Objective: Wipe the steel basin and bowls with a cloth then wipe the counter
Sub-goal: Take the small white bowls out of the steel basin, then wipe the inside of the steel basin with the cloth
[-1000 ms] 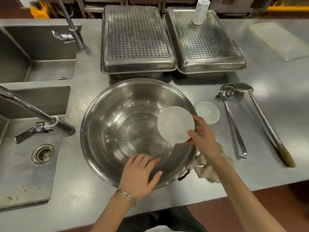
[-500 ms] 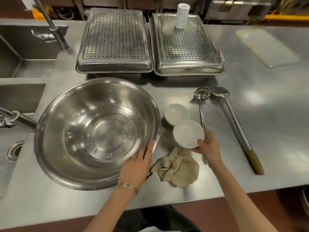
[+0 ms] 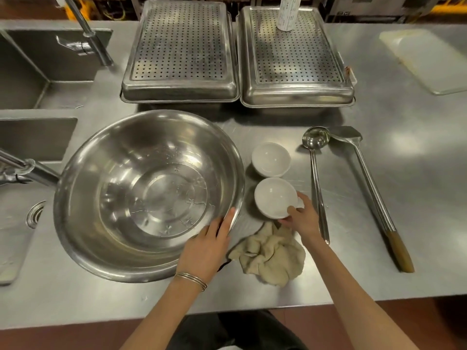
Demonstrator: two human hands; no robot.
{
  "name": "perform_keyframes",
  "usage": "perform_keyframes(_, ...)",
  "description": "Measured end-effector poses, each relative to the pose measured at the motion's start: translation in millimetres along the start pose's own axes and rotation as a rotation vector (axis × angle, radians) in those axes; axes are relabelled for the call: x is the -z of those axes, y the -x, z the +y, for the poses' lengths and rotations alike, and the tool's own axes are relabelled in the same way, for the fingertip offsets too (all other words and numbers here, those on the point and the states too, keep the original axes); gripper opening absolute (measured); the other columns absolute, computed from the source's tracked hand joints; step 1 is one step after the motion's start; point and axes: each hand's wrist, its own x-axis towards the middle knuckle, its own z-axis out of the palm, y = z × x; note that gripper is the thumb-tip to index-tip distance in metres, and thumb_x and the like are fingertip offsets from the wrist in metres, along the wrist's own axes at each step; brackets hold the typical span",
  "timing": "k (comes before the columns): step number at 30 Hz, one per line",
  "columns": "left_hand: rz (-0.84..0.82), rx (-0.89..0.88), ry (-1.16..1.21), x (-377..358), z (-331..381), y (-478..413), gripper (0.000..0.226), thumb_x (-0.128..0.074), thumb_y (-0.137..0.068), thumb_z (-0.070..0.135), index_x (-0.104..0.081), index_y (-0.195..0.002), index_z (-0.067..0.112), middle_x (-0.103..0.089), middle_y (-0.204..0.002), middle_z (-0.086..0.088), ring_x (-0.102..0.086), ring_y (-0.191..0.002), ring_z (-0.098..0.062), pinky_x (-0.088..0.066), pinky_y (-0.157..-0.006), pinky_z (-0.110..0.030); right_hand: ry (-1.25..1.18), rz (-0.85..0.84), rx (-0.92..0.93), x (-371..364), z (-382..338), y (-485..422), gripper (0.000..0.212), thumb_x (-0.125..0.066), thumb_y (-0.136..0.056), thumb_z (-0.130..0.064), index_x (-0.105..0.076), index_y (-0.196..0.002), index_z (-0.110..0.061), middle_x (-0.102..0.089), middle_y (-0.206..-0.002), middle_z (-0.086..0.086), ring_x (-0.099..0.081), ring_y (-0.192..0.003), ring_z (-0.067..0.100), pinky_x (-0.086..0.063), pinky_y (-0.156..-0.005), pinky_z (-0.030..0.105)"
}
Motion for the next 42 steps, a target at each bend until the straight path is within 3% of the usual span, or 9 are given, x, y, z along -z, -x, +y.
perform_keyframes(4, 0.029, 0.005, -0.007, 0.3, 0.6, -0.4, 0.077, -0.076, -0.07, 0.028, -0.04, -0.136, 0.013, -0.068, -0.097, -0.005, -0.061, -0.057, -0.015, -0.037, -0.03, -0.023, 0.067, -0.053, 0.003, -4.2, -5.6, -8.4, 0.057, -0.053, -0.086, 0.0, -0.038, -0.138, -0.021, -0.056, -0.119, 0.022, -0.059, -0.102, 0.038, -0.055, -0.05, 0.02)
perform_keyframes(8, 0.054, -0.003, -0.002, -3.3, -0.2, 0.5, 0.076, -0.074, -0.072, 0.03, -0.039, -0.137, 0.014, -0.067, -0.1, -0.005, -0.062, -0.058, -0.015, -0.038, -0.031, -0.023, 0.444, 0.005, 0.202, -1.0, -10.3, 14.7, 0.059, -0.06, -0.09, -0.02, -0.033, -0.142, -0.013, -0.059, -0.122, 0.017, -0.058, -0.108, 0.03, -0.043, -0.079, 0.024)
perform_keyframes(12, 0.059, -0.012, 0.057, -4.7, -4.9, 3.1, 0.058, -0.045, -0.087, 0.035, -0.036, -0.141, 0.015, -0.065, -0.108, -0.003, -0.064, -0.064, -0.014, -0.041, -0.034, -0.023, 0.541, -0.071, 0.415, 0.5, 19.1, 67.4, 0.049, -0.065, -0.085, -0.031, -0.05, -0.13, -0.02, -0.051, -0.128, 0.006, -0.049, -0.116, 0.023, -0.038, -0.092, 0.027)
perform_keyframes(17, 0.06, -0.058, 0.1, 0.6, -16.1, 21.6, 0.053, -0.035, -0.088, 0.033, -0.039, -0.138, 0.017, -0.064, -0.113, 0.002, -0.062, -0.063, -0.011, -0.042, -0.039, -0.021, 0.921, -0.206, 0.516, -13.9, 59.8, 83.6, 0.078, -0.039, -0.066, -0.083, -0.048, -0.13, -0.04, -0.043, -0.141, 0.002, -0.024, -0.136, 0.034, -0.028, -0.103, 0.053)
perform_keyframes(25, 0.109, -0.165, 0.103, 5.4, -67.4, 67.9, 0.05, -0.025, -0.098, 0.045, -0.061, -0.12, 0.019, -0.069, -0.085, 0.007, -0.063, -0.063, -0.009, -0.045, -0.045, -0.021, 1.12, -0.013, 0.627, -25.5, 61.4, 85.7, 0.045, -0.048, -0.077, -0.057, -0.066, -0.105, -0.026, -0.06, -0.099, 0.009, -0.055, -0.092, 0.036, -0.047, -0.065, 0.04)
perform_keyframes(31, 0.047, -0.25, 0.121, 12.4, -106.3, 77.0, 0.053, -0.027, -0.093, 0.054, -0.07, -0.103, 0.024, -0.066, -0.071, 0.01, -0.06, -0.056, -0.007, -0.042, -0.043, -0.018, 0.805, 0.125, 0.634, -37.8, 15.2, 130.3, 0.038, -0.056, -0.074, -0.043, -0.067, -0.102, -0.02, -0.06, -0.102, 0.004, -0.055, -0.086, 0.027, -0.047, -0.067, 0.035)
perform_keyframes(35, -0.052, -0.316, 0.208, 21.4, -153.4, 87.9, 0.053, -0.027, -0.093, 0.057, -0.07, -0.099, 0.027, -0.067, -0.075, 0.013, -0.062, -0.061, -0.006, -0.047, -0.049, -0.018, 0.711, 0.235, 0.728, -56.3, -32.9, 170.6, 0.035, -0.081, -0.068, -0.014, -0.069, -0.101, -0.019, -0.059, -0.106, 0.002, -0.057, -0.091, 0.029, -0.048, -0.074, 0.037)
perform_keyframes(38, -0.117, -0.399, 0.237, 29.0, -198.9, 99.8, 0.052, -0.024, -0.097, 0.053, -0.069, -0.103, 0.027, -0.068, -0.08, 0.014, -0.062, -0.066, -0.005, -0.047, -0.059, -0.019, 0.663, 0.217, 0.813, -81.1, -60.0, 188.8, 0.031, -0.072, -0.071, -0.024, -0.066, -0.102, -0.024, -0.059, -0.107, 0.001, -0.057, -0.094, 0.029, -0.049, -0.076, 0.042)
perform_keyframes(42, -0.067, -0.45, 0.259, 46.9, -252.3, 106.4, 0.043, -0.028, -0.099, 0.042, -0.069, -0.101, 0.028, -0.068, -0.089, 0.016, -0.062, -0.086, -0.005, -0.037, -0.093, -0.027, 0.67, 0.151, 0.897, -130.8, -87.5, 190.6, 0.033, -0.064, -0.075, -0.041, -0.068, -0.101, -0.022, -0.06, -0.106, 0.001, -0.057, -0.094, 0.024, -0.047, -0.078, 0.036)
